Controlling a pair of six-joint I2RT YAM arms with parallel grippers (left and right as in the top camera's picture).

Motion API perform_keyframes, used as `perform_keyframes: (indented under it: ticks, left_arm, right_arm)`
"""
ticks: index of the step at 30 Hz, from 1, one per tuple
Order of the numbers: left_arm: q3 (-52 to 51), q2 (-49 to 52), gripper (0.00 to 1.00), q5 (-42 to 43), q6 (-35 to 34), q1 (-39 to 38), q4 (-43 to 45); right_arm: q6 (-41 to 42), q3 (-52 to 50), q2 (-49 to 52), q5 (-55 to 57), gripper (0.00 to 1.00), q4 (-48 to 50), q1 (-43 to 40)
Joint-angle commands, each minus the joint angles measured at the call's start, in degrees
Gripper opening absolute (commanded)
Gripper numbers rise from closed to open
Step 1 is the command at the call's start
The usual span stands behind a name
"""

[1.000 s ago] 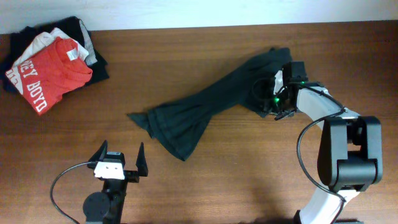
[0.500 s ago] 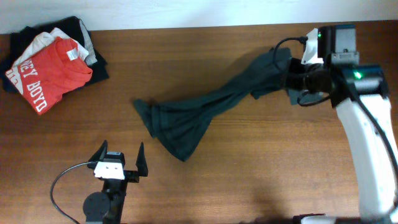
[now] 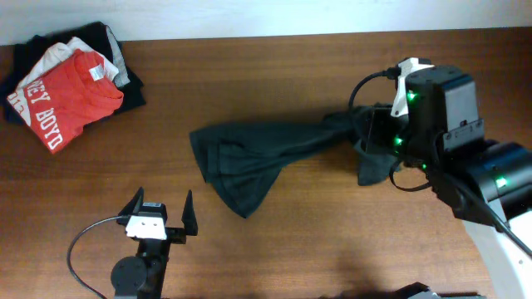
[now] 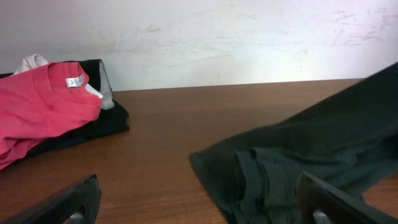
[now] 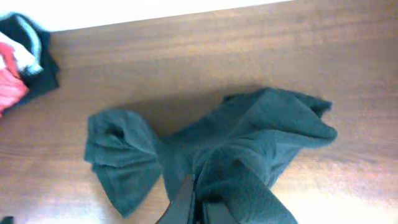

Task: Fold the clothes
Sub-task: 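Lift and drag the t-shirt leftward across the table with the right gripper, then reach the left gripper to the t-shirt's left end and grasp it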

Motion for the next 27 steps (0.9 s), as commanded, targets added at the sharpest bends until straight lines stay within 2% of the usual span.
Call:
perform_keyframes:
  ticks: [1,6,13,19,23,27]
  left_arm:
    - [-0.4,-0.2,0.99,0.2,0.9,0.0,0.1]
    - [-0.4,-0.2,0.99,0.2,0.9,0.0,0.1]
    - [-0.4,-0.2,0.99,0.2,0.9,0.0,0.1]
    - [-0.4,-0.2,0.99,0.2,0.9,0.0,0.1]
    - [-0.4,-0.2,0.99,0.2,0.9,0.0,0.1]
    - [-0.4,-0.2,0.99,9.1,-1.1,0.0,1.0]
  right_arm:
    - [2.4,1.2,-0.3,1.7,0.04,-3.9,0.3]
    - [5.0,1.2,-3.7,1.7,0.04,-11.7,0.3]
    - [6.9,1.1,-15.6,-2.0,0.04,-20.8,0.3]
    - [6.7,1.0,-17.7,-6.3,0.04,-28.6,0.3]
    - [4.5,0.6,-18.2,-12.8,0.04,-28.7,0.3]
    - [3.2,0.6,-18.1,-16.0,0.04,-28.7,0.3]
